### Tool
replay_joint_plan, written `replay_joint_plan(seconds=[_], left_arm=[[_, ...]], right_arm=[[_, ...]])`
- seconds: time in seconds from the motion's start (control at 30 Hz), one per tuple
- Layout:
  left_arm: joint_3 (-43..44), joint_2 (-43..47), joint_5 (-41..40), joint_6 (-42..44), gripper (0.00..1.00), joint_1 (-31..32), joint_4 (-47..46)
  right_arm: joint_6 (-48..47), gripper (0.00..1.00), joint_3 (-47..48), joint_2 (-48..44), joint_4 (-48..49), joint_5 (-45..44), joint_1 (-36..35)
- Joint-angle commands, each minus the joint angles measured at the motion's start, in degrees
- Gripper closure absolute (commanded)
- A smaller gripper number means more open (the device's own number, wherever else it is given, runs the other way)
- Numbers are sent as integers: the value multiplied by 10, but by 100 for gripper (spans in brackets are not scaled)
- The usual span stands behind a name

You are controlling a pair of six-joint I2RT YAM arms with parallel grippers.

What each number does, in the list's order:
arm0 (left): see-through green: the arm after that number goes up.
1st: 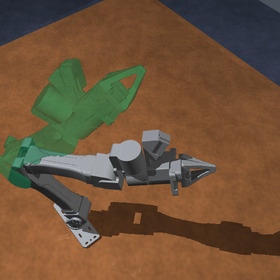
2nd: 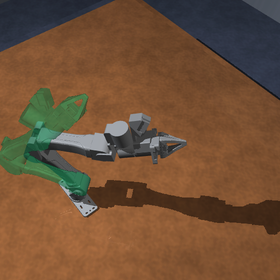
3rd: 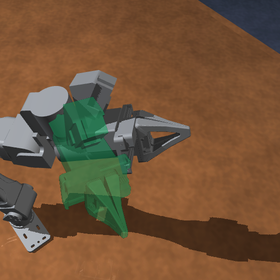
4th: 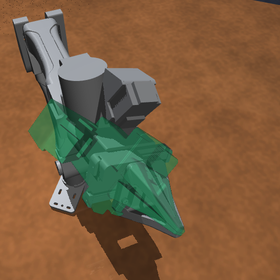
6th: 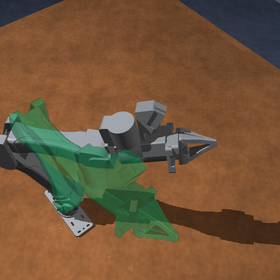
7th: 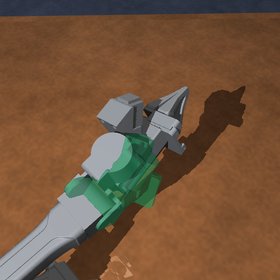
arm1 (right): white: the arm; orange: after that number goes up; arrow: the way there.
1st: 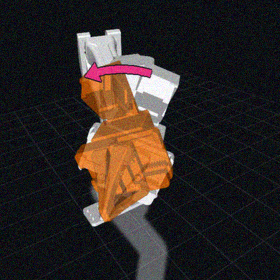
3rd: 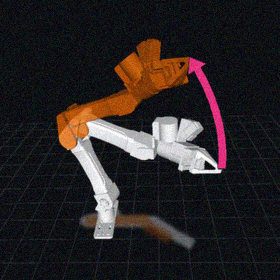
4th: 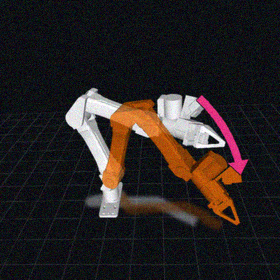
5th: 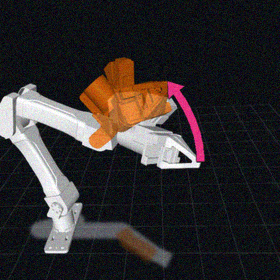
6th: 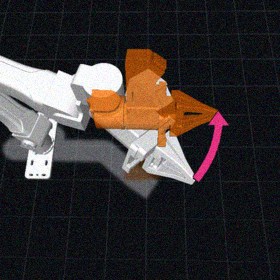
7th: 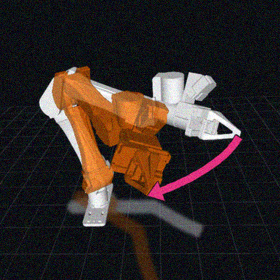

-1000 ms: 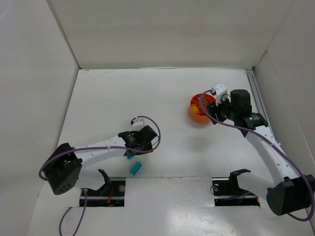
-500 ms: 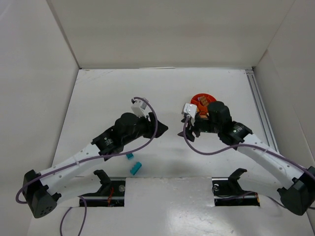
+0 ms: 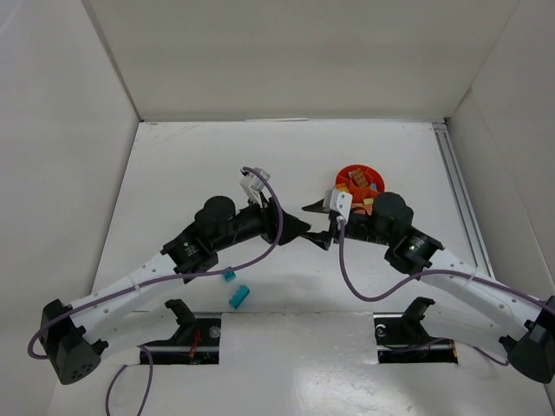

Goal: Sort the legos into containers by color

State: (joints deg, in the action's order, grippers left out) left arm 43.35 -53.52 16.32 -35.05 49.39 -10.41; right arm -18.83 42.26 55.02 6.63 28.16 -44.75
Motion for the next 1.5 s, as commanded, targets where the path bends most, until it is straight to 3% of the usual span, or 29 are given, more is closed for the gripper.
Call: replay_joint_plan(seconds=[0.0, 0.17, 0.27, 0.33, 0.37, 0.47, 0.63, 0.77, 0.9, 1.03, 1.13, 1.27, 1.47], left_arm=[[23, 4, 27, -5, 73, -1, -42], [23, -1, 21, -5, 73, -1, -36], [23, -1, 21, -10, 73, -1, -36], [23, -1, 21, -10, 73, -1, -43], [23, -1, 21, -10, 61, -1, -44], [23, 4, 4, -10, 45, -1, -28], [29, 4, -31, -10, 0, -1, 2], [35, 4, -72, -15, 0, -6, 35], [53, 10, -184, -39, 0, -15, 129], [39, 16, -246, -79, 0, -53, 237], [3, 22, -246, -93, 0, -94, 261], [-39, 41, -249, -128, 0, -119, 286], [-65, 46, -275, -172, 0, -125, 331]], right_arm=[[19, 35, 4, -11, 89, 23, -9], [33, 38, 4, -5, 109, 66, -14], [33, 56, 4, -5, 114, 72, -14], [33, 74, 4, -5, 114, 66, -14], [33, 79, 4, -11, 114, 59, -14], [41, 93, 4, -11, 102, 31, -14], [56, 100, 21, 9, 57, -38, -14], [62, 100, 35, 27, 9, -78, -9], [77, 100, 56, 27, -71, -162, 39], [112, 100, 77, 39, -168, -219, 188], [112, 100, 84, 50, -219, -245, 270], [107, 99, 84, 75, -214, -262, 318], [107, 98, 95, 137, -166, -249, 335]])
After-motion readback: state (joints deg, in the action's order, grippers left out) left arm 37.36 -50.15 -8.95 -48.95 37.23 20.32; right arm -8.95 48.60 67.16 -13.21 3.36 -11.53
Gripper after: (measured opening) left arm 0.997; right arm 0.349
